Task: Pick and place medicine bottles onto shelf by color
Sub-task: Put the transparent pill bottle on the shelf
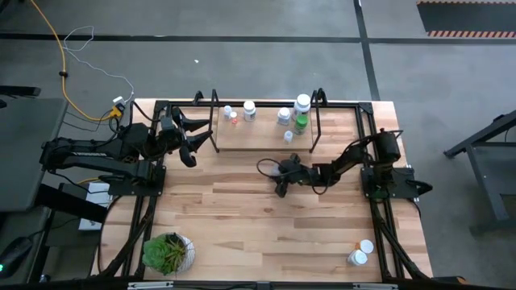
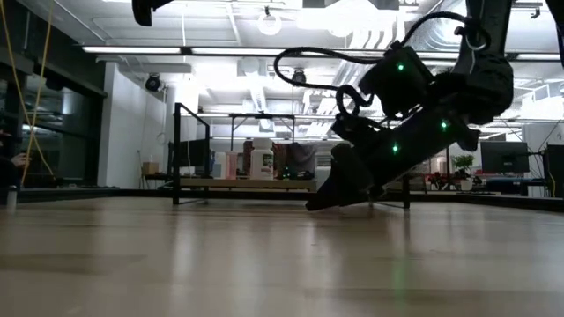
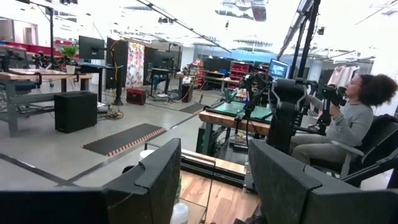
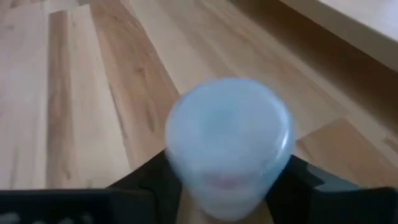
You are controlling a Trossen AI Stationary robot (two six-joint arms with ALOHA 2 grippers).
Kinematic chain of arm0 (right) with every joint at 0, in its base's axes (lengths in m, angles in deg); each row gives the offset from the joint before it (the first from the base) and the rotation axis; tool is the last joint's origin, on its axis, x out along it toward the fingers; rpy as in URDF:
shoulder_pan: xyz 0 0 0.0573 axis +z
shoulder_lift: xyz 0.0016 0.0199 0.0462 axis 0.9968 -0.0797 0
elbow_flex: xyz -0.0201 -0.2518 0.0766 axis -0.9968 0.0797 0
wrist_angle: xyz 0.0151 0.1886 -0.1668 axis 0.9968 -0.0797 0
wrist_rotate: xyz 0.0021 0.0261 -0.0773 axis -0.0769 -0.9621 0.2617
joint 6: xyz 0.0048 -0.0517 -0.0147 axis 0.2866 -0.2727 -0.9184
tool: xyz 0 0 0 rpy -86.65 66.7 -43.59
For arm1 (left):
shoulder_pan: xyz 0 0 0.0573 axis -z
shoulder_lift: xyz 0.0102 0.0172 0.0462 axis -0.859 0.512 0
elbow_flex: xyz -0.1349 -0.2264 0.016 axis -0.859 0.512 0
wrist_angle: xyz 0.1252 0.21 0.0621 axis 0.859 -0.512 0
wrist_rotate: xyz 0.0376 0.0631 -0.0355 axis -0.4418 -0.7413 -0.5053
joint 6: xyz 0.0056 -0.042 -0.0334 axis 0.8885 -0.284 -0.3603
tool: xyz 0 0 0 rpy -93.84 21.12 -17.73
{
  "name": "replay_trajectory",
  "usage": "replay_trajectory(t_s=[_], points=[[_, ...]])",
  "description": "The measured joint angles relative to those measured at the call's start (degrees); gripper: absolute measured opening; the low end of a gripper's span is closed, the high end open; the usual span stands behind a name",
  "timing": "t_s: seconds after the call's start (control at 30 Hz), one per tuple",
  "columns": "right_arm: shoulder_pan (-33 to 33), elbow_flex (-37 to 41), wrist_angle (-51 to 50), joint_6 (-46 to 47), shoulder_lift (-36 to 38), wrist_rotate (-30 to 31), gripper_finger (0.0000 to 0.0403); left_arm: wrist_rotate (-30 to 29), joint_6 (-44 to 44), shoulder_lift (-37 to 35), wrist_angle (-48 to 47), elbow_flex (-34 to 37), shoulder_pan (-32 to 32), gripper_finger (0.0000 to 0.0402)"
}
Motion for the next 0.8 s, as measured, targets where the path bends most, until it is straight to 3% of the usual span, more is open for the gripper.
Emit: replay_trajectory(t_s=[0.13, 0.27, 0.37, 0.47, 0.6, 0.8], points=[[0.04, 0.04, -1.93, 1.33, 2.28, -4.45, 0.0121, 0.00, 0.00, 0.00, -0.02, 0.00, 0.00, 0.0179], [0.05, -0.01, -6.90, 3.30, 8.76, -9.70, 0.0121, 0.11, 0.00, 0.00, -0.16, 0.00, 0.04, 0.0179], [0.05, -2.25, -16.23, 3.86, 15.54, -12.11, 0.0121, 1.79, -0.86, 0.83, -0.80, -0.25, 0.09, 0.0179], [0.05, -8.89, -32.06, 0.52, 20.97, -12.27, 0.0121, 3.82, -3.09, 3.87, -8.12, -3.69, 0.09, 0.0179], [0.05, -19.72, -50.56, -8.01, 22.08, -10.71, 0.0121, 9.69, -5.85, 11.06, -22.44, -10.57, 0.01, 0.0186], [0.00, -30.76, -60.48, -15.71, 18.52, -8.23, 0.0129, 15.93, -6.92, 22.63, -30.22, -15.87, 0.00, 0.0230]])
